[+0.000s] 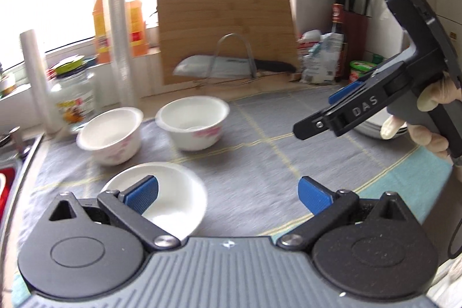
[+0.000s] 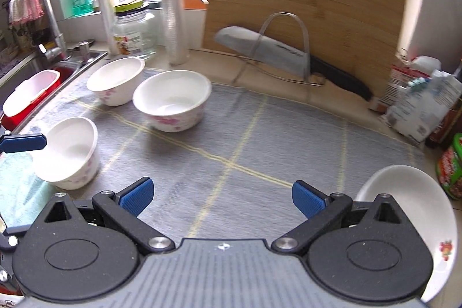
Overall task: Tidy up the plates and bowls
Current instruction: 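Move the right gripper toward the white floral bowls on the mat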
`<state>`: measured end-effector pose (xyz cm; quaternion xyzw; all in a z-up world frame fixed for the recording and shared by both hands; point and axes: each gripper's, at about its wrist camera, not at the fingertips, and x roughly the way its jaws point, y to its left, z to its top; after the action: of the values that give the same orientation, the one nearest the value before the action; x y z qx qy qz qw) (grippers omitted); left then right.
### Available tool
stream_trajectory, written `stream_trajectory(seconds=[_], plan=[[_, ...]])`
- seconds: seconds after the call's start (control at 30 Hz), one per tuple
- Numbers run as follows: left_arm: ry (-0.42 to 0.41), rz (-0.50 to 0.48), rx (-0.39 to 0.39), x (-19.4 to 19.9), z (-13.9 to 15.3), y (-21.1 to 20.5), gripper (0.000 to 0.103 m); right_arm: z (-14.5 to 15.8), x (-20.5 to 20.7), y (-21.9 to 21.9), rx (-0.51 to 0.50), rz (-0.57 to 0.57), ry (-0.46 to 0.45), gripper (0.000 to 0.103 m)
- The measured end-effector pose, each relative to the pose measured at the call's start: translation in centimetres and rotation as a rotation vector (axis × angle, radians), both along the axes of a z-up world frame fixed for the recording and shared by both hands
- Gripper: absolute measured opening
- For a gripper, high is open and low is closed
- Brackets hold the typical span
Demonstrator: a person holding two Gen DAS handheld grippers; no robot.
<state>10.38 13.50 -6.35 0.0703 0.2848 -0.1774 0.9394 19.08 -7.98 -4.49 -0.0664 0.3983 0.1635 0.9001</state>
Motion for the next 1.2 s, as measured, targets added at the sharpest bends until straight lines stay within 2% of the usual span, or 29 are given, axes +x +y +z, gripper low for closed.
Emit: stream_trajectory(seconds=[0.17,0.33,0.43,0.67,0.73,0.97,1.2], plan=[[0.048,0.072,0.026,-0.7,-1.8,4.0,0.102,-0.2,-0.2,3.9,-0.012,0.049,0.001,0.103],[0.073,0.09,0.026,-0.6,-3.8,5.9,0.102,-0.4,-0.4,6.3,-0.022,0.08,0.012,0.103],[0.104,0.081,0.018,0.1,-5.2,6.3,0.102,-0.5,-0.4,7.3,-0.035,0.087,0.016,0.103],[0.137,0.046,0.056,1.0,-7.1,5.6,0.102,-0.7,-0.6,7.9,-0.062,0.079,0.026,0.103],[0.149,0.042,0.035,1.3,-7.3,5.7,0.103,-0.8,-0.5,7.8,-0.062,0.074,0.031,0.103],[0.109,0.01,0.026,1.4,-7.8,6.0,0.103,-1.4,0.0,8.5,-0.062,0.09,0.059,0.103],[0.079,0.008,0.015,1.5,-7.9,6.0,0.103,-2.4,0.8,10.9,-0.021,0.181,0.105,0.103]])
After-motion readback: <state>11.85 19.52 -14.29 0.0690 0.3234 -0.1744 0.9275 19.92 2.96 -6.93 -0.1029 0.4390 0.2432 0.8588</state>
